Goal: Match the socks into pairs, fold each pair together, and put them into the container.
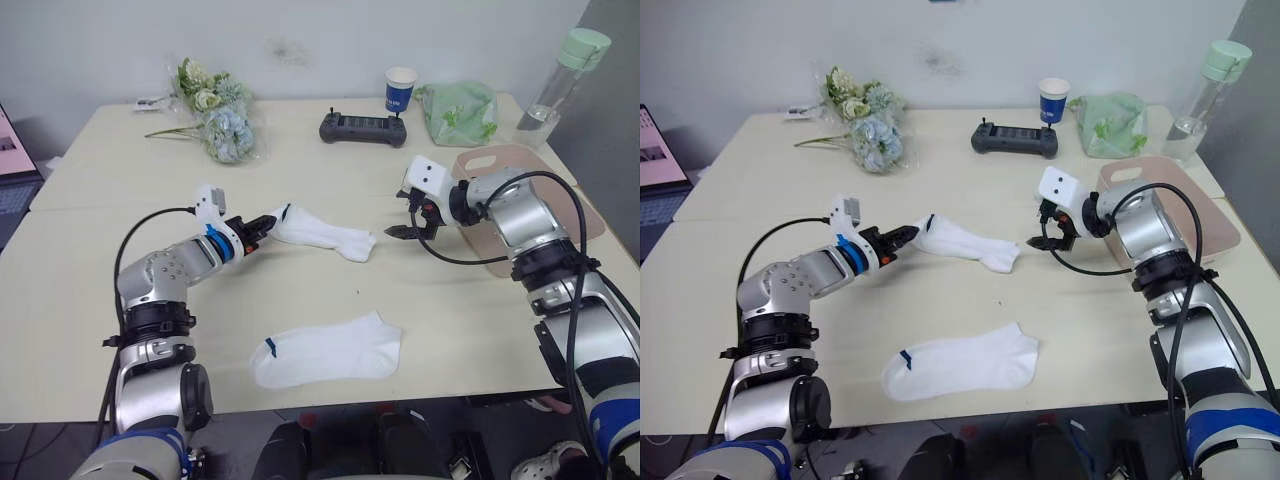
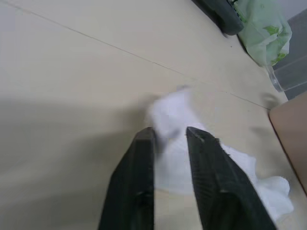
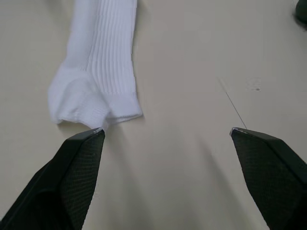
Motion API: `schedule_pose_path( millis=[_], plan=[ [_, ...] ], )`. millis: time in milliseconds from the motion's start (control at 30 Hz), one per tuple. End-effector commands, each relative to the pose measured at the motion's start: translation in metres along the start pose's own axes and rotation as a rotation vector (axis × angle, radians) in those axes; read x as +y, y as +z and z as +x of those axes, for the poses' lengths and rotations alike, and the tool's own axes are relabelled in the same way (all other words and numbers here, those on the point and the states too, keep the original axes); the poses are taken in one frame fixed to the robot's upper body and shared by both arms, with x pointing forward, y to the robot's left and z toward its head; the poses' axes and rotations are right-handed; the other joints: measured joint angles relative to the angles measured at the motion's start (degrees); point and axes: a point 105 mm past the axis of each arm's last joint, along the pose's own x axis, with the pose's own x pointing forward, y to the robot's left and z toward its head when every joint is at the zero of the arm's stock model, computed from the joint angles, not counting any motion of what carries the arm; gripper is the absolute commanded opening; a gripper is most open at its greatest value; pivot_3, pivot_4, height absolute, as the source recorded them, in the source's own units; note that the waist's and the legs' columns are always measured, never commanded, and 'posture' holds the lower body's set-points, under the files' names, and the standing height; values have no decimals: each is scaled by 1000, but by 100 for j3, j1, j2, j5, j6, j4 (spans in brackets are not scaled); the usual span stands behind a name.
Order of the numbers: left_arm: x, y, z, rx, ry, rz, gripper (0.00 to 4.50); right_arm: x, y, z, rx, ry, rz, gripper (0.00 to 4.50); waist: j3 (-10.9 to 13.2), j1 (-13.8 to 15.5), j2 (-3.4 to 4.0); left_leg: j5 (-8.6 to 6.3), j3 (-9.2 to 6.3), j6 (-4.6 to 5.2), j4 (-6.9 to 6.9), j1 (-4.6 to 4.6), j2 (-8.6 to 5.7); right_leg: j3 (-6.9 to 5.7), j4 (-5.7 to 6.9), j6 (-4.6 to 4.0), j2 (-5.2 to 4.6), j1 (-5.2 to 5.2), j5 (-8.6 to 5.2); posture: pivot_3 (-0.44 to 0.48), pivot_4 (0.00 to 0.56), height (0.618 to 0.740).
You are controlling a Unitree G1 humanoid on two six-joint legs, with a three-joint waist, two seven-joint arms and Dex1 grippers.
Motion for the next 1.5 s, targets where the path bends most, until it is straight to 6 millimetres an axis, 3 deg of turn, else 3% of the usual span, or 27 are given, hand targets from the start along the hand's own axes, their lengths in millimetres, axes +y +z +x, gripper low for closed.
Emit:
schedule_pose_path(
  millis=[33,167,267,500,700,833,1100,1200,1500],
  plan=[
    [-6,23,-16,-68,-21,139,2254,6,25,-17,-109,-65,-1,4500,0,14,0,0,-1,0,0,0,0,1,1,0,0,-1,0,0,150,740],
    [-2,29,-27,-80,-24,364,3620,19,27,-24,-158,-154,68,4500,-2,11,3,0,-5,0,-4,2,1,9,2,0,1,0,0,0,150,740],
    [-4,24,-20,-50,-56,500,4487,29,21,-23,-177,-230,173,4500,-2,68,3,3,-9,-5,-2,1,-1,8,1,0,-1,2,0,0,150,740],
    [-1,12,19,11,-55,642,4487,52,10,-14,-198,-342,340,4500,-3,147,1,3,-1,-5,-2,-1,-12,1,-3,0,-4,3,0,0,150,740],
    [-1,10,43,28,-48,658,4487,68,7,-1,-208,-393,441,4500,-4,66,0,2,9,-4,-5,0,-12,1,2,0,-2,-2,0,0,150,740],
    [0,6,48,53,-54,666,3561,69,3,9,-205,-437,543,4500,-4,-20,0,3,6,-4,-9,2,-8,0,11,0,5,-8,0,0,150,740],
    [8,3,45,68,-57,635,1014,75,1,36,-219,-398,731,4500,-4,-95,0,3,-6,-4,-9,3,-9,-4,13,0,7,-8,0,0,150,740],
    [8,2,44,69,-67,633,55,75,3,45,-231,-371,770,3854,-4,-107,1,3,-7,-4,-9,3,-9,-4,14,0,8,-8,0,0,150,740],
    [10,11,36,30,-72,578,0,77,15,58,-278,-274,820,597,-5,-118,1,3,-8,-4,-8,3,-9,-3,14,0,7,-8,0,0,150,740]
  ],
)
